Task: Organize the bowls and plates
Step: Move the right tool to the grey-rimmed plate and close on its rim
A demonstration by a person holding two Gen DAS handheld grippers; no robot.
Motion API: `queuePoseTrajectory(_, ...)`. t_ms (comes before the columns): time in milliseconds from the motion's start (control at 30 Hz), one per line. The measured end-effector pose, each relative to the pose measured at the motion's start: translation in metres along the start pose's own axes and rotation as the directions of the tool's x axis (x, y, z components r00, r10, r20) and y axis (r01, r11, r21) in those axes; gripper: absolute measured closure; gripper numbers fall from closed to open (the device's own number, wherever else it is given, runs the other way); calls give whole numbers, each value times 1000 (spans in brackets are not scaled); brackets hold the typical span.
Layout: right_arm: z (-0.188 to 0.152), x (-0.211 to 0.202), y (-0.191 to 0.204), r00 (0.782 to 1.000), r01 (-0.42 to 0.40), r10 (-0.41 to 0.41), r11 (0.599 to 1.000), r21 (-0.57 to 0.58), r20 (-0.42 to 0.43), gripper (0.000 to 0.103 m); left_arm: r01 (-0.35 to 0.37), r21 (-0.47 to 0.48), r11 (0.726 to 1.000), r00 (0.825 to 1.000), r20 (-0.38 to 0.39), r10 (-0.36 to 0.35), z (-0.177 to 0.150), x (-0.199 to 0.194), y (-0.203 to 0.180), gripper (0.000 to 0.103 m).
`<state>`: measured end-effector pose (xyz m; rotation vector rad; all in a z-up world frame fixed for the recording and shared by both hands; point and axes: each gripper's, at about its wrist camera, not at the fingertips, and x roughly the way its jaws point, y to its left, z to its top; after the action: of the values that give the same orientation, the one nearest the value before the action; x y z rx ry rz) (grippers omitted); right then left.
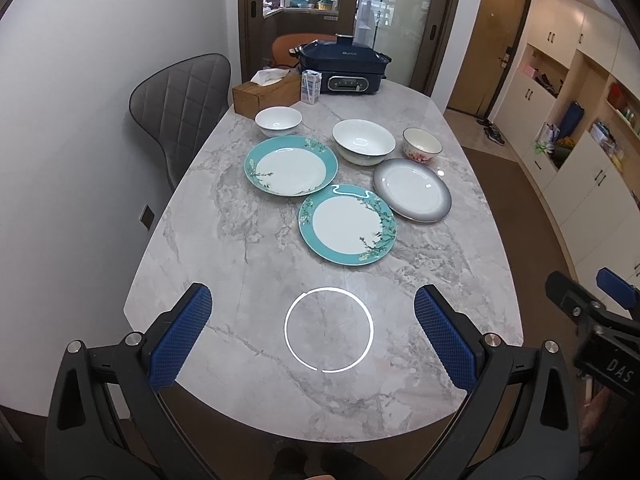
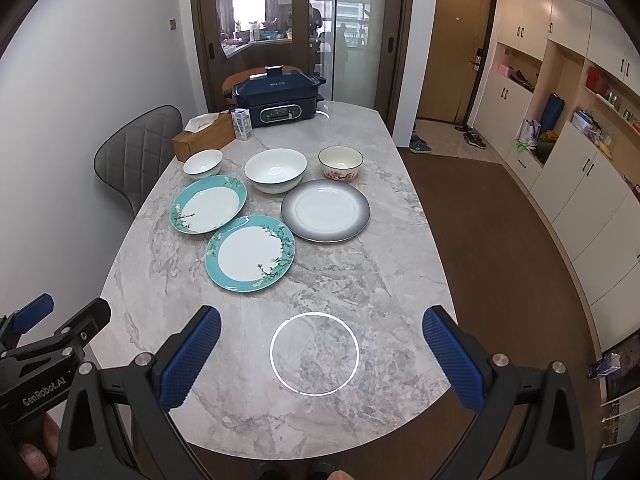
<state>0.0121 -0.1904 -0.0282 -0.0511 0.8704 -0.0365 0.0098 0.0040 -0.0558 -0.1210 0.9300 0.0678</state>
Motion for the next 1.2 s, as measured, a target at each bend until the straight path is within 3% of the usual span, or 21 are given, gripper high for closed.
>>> queuePoseTrajectory(133, -8, 42, -23, 995, -97, 97, 995, 15, -26, 1, -4, -62, 998, 996, -95, -1, -20, 58, 17, 2)
queuePoseTrajectory(200, -10, 65, -37, 988, -139, 141, 989, 39, -55, 6, -11, -95, 995, 990, -141, -2, -30, 85, 27, 2)
queuePoseTrajectory(300, -13, 104, -59, 964, -236, 246, 966, 101, -104, 7, 67, -155, 986, 982, -165, -93, -43, 116, 40, 2)
queuePoseTrajectory(400, -9, 133, -70, 932, -317, 343, 928, 197, -115, 7, 143, -186, 972, 956, -229, -184, -47, 149, 46, 1)
queuePoseTrajectory(500, 0, 155, -68, 921, -347, 375, 912, 217, -103, 7, 189, -169, 967, 960, -177, -218, -38, 173, 41, 0)
queuePoseTrajectory(567, 9, 172, -63, 921, -346, 375, 911, 224, -102, 7, 225, -131, 966, 963, -118, -240, -26, 184, 34, 0)
queuePoseTrajectory(633, 18, 187, -60, 921, -346, 378, 906, 243, -97, 7, 232, -82, 969, 955, -171, -243, -8, 200, 26, 0)
queuePoseTrajectory(700, 26, 204, -58, 920, -338, 376, 902, 268, -106, 8, 216, -94, 972, 925, -300, -234, 11, 233, 26, 2)
queuePoseTrajectory(733, 31, 213, -55, 921, -331, 373, 902, 277, -114, 9, 218, -155, 964, 906, -336, -259, 21, 248, 34, 2)
queuePoseTrajectory(800, 40, 227, -56, 926, -305, 354, 907, 291, -132, 12, 262, -241, 935, 880, -338, -334, 38, 265, 44, 2)
queuePoseTrajectory(900, 50, 238, -65, 932, -293, 344, 902, 318, -118, 12, 295, -184, 937, 887, -311, -341, 72, 277, 34, 2)
queuePoseTrajectory(1000, 63, 257, -82, 935, -276, 332, 901, 336, -122, 12, 384, -135, 913, 866, -291, -407, 111, 290, 3, 2)
queuePoseTrajectory(1200, 91, 311, -119, 921, -314, 375, 876, 367, -106, 14, 411, 30, 911, 872, -304, -384, 178, 349, -68, 2)
